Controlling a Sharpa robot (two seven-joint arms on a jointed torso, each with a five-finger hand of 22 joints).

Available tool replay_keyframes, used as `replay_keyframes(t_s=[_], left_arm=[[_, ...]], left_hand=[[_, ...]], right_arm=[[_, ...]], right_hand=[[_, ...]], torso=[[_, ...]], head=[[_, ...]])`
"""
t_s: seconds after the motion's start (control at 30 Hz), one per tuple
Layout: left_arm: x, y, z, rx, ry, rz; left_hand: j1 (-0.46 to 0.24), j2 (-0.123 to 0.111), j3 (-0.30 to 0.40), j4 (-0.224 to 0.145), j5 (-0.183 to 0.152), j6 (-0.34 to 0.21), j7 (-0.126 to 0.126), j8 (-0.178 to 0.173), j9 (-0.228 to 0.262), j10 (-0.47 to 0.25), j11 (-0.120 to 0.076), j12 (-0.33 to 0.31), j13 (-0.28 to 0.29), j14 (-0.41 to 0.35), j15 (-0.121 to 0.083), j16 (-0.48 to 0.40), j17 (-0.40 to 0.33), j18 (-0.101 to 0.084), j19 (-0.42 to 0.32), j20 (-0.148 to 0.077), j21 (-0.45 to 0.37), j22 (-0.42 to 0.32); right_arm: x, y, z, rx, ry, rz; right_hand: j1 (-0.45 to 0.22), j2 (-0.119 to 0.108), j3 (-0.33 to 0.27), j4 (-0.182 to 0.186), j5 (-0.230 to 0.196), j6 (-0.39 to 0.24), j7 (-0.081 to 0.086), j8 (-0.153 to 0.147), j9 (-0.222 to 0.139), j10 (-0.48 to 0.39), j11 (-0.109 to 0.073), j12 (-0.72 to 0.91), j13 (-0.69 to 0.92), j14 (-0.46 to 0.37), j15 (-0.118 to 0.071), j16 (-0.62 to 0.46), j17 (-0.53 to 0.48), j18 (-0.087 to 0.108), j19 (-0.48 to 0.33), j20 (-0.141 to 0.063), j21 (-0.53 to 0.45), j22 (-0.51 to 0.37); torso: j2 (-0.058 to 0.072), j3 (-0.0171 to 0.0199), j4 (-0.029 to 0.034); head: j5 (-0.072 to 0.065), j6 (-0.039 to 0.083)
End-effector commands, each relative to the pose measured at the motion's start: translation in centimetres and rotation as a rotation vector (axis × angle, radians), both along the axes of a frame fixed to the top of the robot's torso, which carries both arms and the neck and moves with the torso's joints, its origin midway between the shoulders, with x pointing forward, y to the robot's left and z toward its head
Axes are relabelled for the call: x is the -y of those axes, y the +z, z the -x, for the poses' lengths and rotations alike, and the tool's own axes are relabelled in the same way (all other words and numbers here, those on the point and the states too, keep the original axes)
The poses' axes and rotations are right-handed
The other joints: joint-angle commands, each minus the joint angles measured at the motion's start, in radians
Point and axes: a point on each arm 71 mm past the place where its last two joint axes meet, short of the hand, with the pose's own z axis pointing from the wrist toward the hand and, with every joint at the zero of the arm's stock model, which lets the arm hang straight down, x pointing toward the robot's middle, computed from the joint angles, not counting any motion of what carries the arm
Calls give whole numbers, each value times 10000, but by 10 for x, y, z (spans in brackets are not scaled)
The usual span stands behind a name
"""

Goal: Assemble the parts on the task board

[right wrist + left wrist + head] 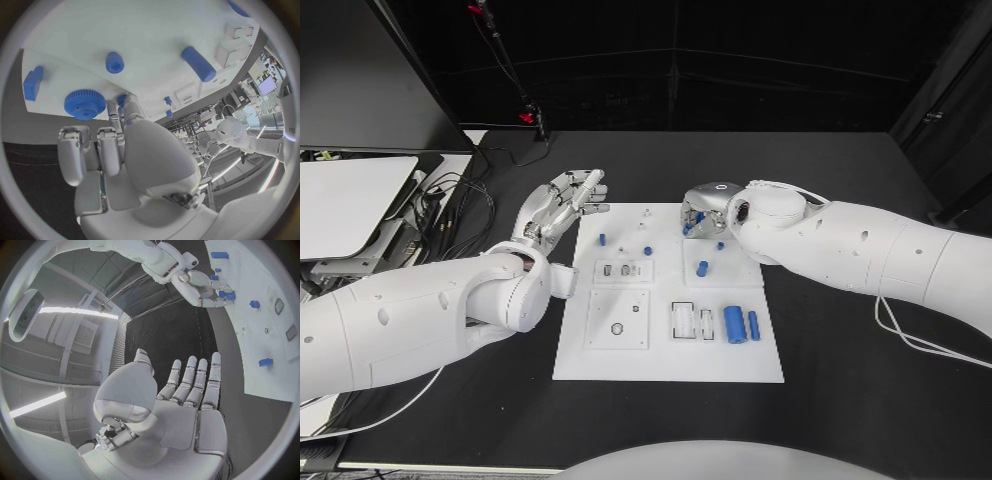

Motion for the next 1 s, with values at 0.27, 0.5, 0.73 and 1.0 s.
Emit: replay_keyframes(t_s=[0.27, 0.5, 0.73, 1.0], left_arm=[[1, 14, 3, 1802, -237, 507], [1, 13, 2, 1781, -230, 495], [0, 13, 2, 1766, -217, 481], [-4, 13, 1, 1753, -151, 443]], left_hand=[[52, 44, 22, 12, 48, 46, 1490, -35, -9, -67, -16, -65, -2, -12, 44, -39, -12, 99, -55, 0, 43, -14], [57, 49, 22, 10, 54, 43, 1490, -38, -9, -66, -16, -65, 0, -15, 45, -43, -11, 97, -60, 0, 42, -16], [63, 54, 23, 9, 62, 40, 1490, -41, -9, -66, -15, -65, 1, -18, 46, -47, -11, 95, -65, 0, 41, -18], [76, 60, 26, 5, 81, 38, 1491, -44, -8, -65, -14, -64, 3, -23, 47, -52, -10, 92, -71, 0, 40, -20]], right_arm=[[-2, -2, 1, -40, 49, 44], [-2, 1, 1, 467, 169, -375], [0, 6, 3, 1065, 347, -851], [2, 18, 10, 1876, 666, -1832]], right_hand=[[202, 141, 118, 157, -17, 431, 10, -50, 54, 476, -79, -204, 0, 656, -107, 16, 276, -103, 941, -88, -28, 2428], [493, 264, 337, 182, -15, 1187, -46, 154, 129, 1205, -204, -328, -13, 666, -217, 16, 316, -101, 939, -188, -30, 2424], [603, 195, 428, 299, -15, 1514, -124, 111, 102, 1626, -282, -668, -21, 669, -299, 10, 315, -114, 968, -276, -15, 2476], [659, 98, 465, 383, -16, 1611, -139, 17, 68, 1796, -299, -923, -19, 674, -315, 7, 331, -120, 982, -304, -8, 2500]], torso=[[-5, -9, 0], [-12, -14, -1], [-4, -8, -2], [40, -17, -43]], head=[[13, -22], [24, -28], [61, -4], [165, 211]])
